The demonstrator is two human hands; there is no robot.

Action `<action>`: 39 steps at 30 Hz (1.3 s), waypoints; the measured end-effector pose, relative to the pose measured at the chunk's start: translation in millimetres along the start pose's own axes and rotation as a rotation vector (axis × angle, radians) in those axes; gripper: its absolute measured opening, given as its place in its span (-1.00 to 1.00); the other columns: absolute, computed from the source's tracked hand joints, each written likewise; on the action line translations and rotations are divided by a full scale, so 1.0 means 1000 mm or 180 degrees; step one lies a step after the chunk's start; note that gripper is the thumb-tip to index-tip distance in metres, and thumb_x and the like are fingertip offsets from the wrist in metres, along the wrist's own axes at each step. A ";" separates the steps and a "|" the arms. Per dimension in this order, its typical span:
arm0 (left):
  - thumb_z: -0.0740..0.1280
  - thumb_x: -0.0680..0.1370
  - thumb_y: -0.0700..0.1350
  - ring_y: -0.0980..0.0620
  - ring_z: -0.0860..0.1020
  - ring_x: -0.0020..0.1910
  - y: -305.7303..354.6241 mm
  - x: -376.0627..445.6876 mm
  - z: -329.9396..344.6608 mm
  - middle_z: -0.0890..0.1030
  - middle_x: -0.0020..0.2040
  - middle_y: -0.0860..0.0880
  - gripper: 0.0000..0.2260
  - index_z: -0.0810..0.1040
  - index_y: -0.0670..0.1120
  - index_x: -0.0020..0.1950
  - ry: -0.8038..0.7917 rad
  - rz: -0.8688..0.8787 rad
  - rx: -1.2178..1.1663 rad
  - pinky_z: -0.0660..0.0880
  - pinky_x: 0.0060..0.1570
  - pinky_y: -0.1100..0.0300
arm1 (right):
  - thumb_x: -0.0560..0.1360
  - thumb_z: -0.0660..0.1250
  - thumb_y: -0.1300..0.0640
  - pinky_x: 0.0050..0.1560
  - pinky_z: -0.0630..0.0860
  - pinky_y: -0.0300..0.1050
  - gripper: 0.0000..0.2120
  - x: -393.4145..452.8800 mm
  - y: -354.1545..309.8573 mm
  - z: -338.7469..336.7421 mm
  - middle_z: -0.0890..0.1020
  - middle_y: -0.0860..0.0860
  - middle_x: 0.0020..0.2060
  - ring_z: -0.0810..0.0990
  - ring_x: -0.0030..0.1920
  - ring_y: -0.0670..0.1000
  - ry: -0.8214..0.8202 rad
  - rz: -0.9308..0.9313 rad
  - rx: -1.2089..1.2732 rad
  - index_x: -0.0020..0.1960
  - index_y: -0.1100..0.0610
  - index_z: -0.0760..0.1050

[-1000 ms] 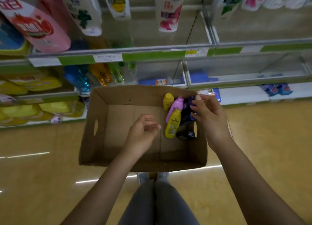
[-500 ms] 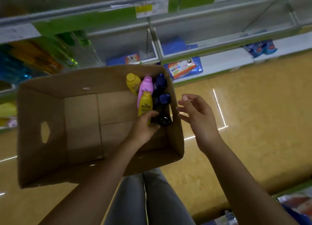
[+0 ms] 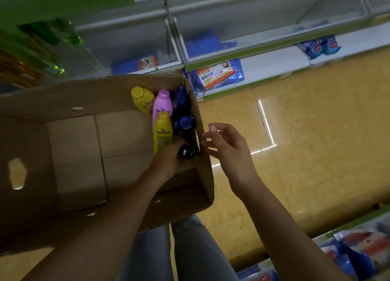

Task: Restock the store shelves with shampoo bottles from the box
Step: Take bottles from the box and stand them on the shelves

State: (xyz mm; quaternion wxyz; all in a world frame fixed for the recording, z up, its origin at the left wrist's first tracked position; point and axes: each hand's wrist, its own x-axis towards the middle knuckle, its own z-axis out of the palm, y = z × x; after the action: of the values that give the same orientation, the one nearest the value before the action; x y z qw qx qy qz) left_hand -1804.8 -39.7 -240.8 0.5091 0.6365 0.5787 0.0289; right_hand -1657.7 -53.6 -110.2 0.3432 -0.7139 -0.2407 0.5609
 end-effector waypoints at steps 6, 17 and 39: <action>0.47 0.42 -0.20 0.00 0.51 0.20 0.012 -0.027 -0.036 0.58 0.14 -0.02 -0.58 0.49 -0.10 0.24 0.0032 -0.0200 -0.1137 0.40 0.09 0.25 | 0.60 0.26 0.08 -0.14 0.56 -0.31 -0.82 -0.004 -0.014 0.008 0.64 0.10 0.03 0.64 -0.09 -0.10 -0.0049 -0.0010 -0.0007 0.14 0.12 0.53; 0.43 0.29 0.12 0.17 0.63 -0.08 0.079 -0.120 -0.189 0.70 -0.14 0.10 -0.70 0.63 0.02 -0.05 0.0468 -0.0229 -0.1786 0.50 0.01 0.26 | 0.57 0.30 0.06 0.08 0.54 -0.06 -0.81 -0.051 -0.059 0.041 0.65 0.07 -0.02 0.62 0.05 0.02 -0.0710 -0.0449 -0.0501 0.10 0.14 0.58; 0.29 0.44 0.14 -0.02 0.60 0.09 0.127 -0.259 -0.290 0.65 0.07 -0.10 -0.62 0.61 -0.12 0.05 0.1154 0.0390 -0.3067 0.46 0.18 0.04 | 0.51 0.31 0.26 0.11 0.60 -0.02 -0.63 -0.170 -0.135 0.091 0.63 0.20 0.17 0.62 0.15 0.16 -0.2650 -0.0594 0.0464 0.31 0.24 0.50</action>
State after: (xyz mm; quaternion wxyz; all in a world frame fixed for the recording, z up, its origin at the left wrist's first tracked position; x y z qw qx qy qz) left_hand -1981.5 -36.1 127.9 0.6333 0.3474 0.5403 0.4317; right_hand -1783.3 -69.9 88.2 0.3156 -0.3758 -0.3819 0.7832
